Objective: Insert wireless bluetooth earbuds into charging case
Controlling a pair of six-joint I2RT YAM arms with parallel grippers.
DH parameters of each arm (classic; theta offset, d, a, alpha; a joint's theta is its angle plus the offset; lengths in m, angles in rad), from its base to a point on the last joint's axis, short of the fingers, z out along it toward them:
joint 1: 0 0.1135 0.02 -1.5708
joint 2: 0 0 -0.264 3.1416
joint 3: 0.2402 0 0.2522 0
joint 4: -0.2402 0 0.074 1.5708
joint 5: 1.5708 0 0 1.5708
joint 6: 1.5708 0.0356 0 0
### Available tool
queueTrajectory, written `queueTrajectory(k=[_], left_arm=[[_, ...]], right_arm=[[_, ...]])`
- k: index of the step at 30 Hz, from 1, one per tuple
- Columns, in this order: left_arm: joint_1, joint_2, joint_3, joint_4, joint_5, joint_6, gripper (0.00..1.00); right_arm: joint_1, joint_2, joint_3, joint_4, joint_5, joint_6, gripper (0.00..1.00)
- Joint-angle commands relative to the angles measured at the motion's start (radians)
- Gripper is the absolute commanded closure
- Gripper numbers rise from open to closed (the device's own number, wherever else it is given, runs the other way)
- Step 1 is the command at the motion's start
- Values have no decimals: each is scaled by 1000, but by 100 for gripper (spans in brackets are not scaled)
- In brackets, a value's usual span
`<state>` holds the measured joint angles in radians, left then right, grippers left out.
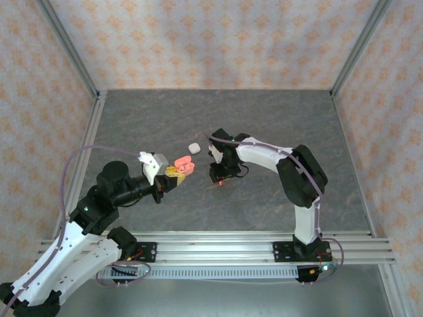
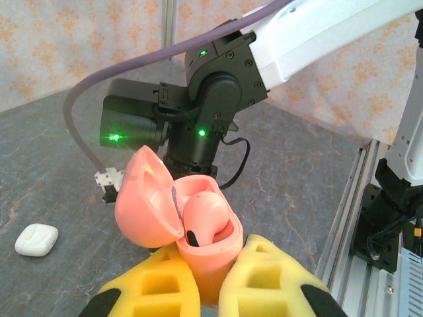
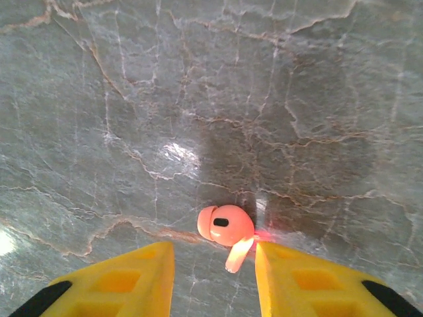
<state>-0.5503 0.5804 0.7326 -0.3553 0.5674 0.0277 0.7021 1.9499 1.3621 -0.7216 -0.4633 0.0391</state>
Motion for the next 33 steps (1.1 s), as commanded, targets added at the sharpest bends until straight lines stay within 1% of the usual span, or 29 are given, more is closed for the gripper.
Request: queueTrajectory(k=[1, 5, 15, 22, 27, 33], left_arm=[[-2, -2, 19, -11, -3, 16, 100], [-3, -4, 19, -13, -4, 16, 100], [-3, -1, 18, -12, -5, 16, 100], [-3, 3, 22, -12, -5, 18, 100], [-3, 1, 28, -19, -4, 20, 100], [-3, -5, 29, -18, -8, 17, 100]], right_arm=[[4, 32, 30, -19, 8, -22, 62], [5, 54, 46, -26, 31, -19, 64], [7, 74, 62, -41, 46, -29, 65], [22, 76, 50, -51, 79, -31, 66], [22, 75, 46, -45, 88, -18, 72], [22, 51, 37, -23, 62, 0, 77]])
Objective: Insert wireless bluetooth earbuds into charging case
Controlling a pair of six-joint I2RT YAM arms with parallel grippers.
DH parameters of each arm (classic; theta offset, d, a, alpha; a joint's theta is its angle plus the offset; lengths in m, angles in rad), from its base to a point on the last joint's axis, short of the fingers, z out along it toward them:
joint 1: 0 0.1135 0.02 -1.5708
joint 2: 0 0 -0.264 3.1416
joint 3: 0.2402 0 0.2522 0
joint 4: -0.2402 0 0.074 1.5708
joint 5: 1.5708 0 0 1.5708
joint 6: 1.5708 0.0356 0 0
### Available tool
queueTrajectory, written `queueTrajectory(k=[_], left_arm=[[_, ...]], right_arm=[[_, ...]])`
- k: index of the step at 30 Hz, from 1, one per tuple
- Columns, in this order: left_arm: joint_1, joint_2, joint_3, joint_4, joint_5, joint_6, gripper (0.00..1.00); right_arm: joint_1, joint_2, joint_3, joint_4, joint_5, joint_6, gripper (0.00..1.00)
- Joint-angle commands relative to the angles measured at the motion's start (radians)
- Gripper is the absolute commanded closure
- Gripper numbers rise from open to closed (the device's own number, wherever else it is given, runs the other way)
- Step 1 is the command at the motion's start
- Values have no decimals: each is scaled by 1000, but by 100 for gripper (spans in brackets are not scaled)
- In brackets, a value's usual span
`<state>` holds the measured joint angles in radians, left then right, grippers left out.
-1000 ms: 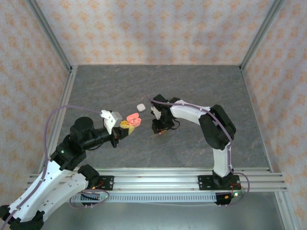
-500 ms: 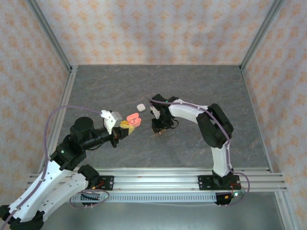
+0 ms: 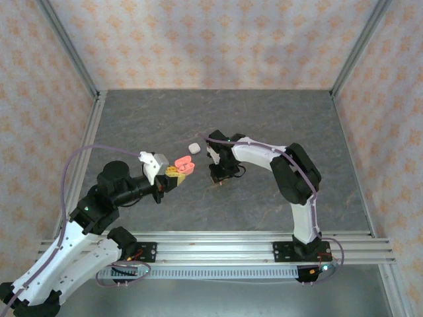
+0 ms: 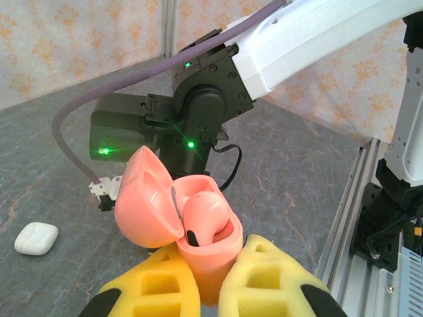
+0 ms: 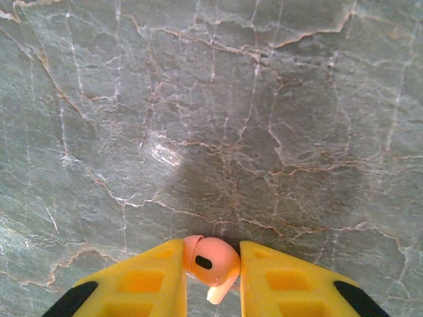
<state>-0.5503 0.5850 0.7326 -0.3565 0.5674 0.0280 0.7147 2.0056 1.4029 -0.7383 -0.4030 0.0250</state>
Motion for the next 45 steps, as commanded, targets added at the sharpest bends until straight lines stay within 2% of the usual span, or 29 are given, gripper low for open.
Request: queueTrajectory(k=[1, 7, 18, 24, 29, 41, 45], left_arm=[[-3, -10, 29, -16, -8, 17, 100], [-3, -12, 28, -10, -4, 12, 100], [-5, -6, -8, 101, 18, -43, 100], [-5, 6, -22, 166, 42, -64, 100], [-7, 29, -22, 214, 77, -76, 100], [-9, 23, -12, 262, 116, -91, 100], [-9, 15, -9, 264, 117, -96, 100]], right_arm=[[9, -12, -6, -4, 3, 17, 77], [9, -135, -58, 38, 80, 57, 78], [13, -542, -169, 166, 282, 173, 76], [15, -795, -265, 341, 327, 246, 76], [50, -923, -288, 433, 317, 238, 77], [276, -942, -215, 538, 314, 80, 76], [292, -919, -208, 553, 281, 63, 76]])
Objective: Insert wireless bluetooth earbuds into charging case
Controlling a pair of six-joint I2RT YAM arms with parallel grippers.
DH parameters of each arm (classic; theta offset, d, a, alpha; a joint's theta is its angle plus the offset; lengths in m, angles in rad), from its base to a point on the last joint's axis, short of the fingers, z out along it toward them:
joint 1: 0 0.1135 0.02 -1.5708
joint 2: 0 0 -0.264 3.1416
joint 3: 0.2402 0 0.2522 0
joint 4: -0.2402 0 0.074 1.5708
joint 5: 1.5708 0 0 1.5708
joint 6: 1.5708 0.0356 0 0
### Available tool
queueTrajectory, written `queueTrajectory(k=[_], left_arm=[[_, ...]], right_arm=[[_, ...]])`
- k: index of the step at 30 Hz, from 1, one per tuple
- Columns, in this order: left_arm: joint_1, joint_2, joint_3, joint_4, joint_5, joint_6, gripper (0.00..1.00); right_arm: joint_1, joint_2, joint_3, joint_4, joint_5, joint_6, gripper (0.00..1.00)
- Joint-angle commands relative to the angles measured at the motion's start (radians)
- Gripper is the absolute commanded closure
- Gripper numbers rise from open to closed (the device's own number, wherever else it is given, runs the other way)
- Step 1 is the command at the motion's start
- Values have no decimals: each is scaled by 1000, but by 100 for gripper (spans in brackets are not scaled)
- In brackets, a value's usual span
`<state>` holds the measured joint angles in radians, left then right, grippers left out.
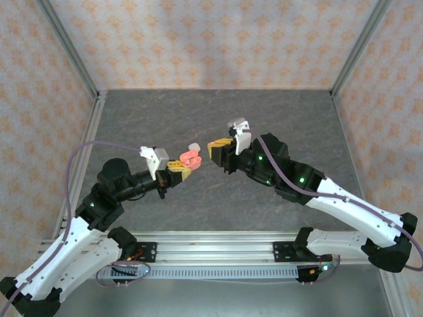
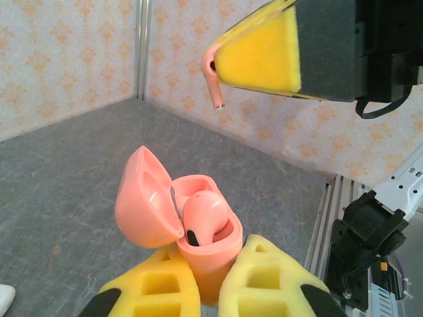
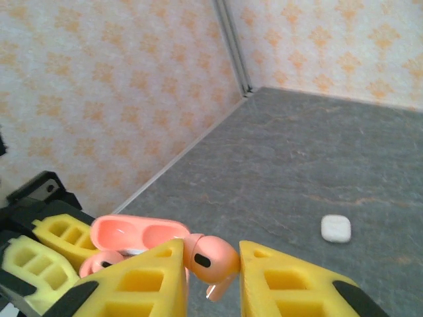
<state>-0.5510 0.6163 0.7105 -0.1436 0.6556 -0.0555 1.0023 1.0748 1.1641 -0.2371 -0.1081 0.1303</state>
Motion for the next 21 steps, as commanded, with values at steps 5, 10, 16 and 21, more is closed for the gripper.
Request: queueTrajectory(k=[5, 10, 16, 21], left_arm=[[-10, -18, 19, 45, 31, -14, 100], [-9, -27, 24, 43, 20, -15, 100], [-10, -36, 35, 6, -2, -10, 100], [-10, -46, 39, -5, -22, -10, 100]], right_arm=[[14, 33, 30, 88, -53, -35, 76], [27, 45, 25, 94, -62, -50, 76], [32, 62, 17, 97, -80, -57, 76], [37, 69, 13, 97, -100, -58, 76]])
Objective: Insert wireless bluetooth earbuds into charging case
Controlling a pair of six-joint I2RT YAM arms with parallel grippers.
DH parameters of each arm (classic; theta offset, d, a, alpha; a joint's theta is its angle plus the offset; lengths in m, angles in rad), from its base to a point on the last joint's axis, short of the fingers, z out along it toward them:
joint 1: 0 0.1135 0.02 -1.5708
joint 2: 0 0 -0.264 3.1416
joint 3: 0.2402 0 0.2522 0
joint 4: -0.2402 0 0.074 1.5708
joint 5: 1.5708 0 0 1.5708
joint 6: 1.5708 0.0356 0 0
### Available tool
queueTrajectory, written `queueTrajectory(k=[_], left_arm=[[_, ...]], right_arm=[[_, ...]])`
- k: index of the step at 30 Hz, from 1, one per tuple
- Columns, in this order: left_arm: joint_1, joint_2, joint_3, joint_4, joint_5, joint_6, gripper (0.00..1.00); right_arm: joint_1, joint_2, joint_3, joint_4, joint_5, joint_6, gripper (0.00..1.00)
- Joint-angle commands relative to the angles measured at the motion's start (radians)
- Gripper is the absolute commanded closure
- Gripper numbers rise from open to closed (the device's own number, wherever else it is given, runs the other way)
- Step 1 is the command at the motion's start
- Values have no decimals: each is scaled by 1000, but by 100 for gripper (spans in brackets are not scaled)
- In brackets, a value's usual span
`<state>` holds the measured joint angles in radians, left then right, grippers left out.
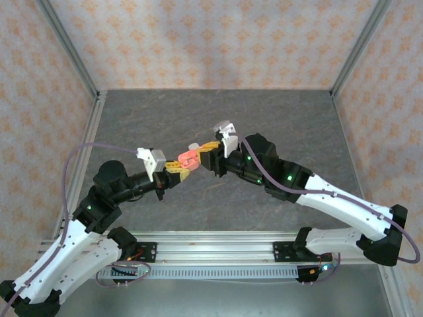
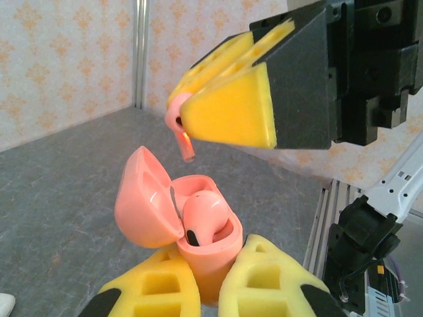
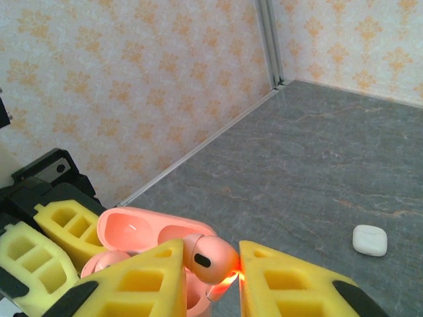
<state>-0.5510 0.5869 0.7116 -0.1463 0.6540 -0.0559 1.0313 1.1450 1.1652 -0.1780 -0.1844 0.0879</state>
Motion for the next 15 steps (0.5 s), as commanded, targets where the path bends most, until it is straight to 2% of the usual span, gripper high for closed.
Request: queueTrajectory(k=[1, 15], left_arm=[[-10, -15, 39, -6, -22, -9, 100], [-10, -4, 43, 5, -21, -25, 100]], right_arm=[[10, 0, 12, 38, -28, -18, 76], [15, 4, 14, 42, -51, -25, 76]])
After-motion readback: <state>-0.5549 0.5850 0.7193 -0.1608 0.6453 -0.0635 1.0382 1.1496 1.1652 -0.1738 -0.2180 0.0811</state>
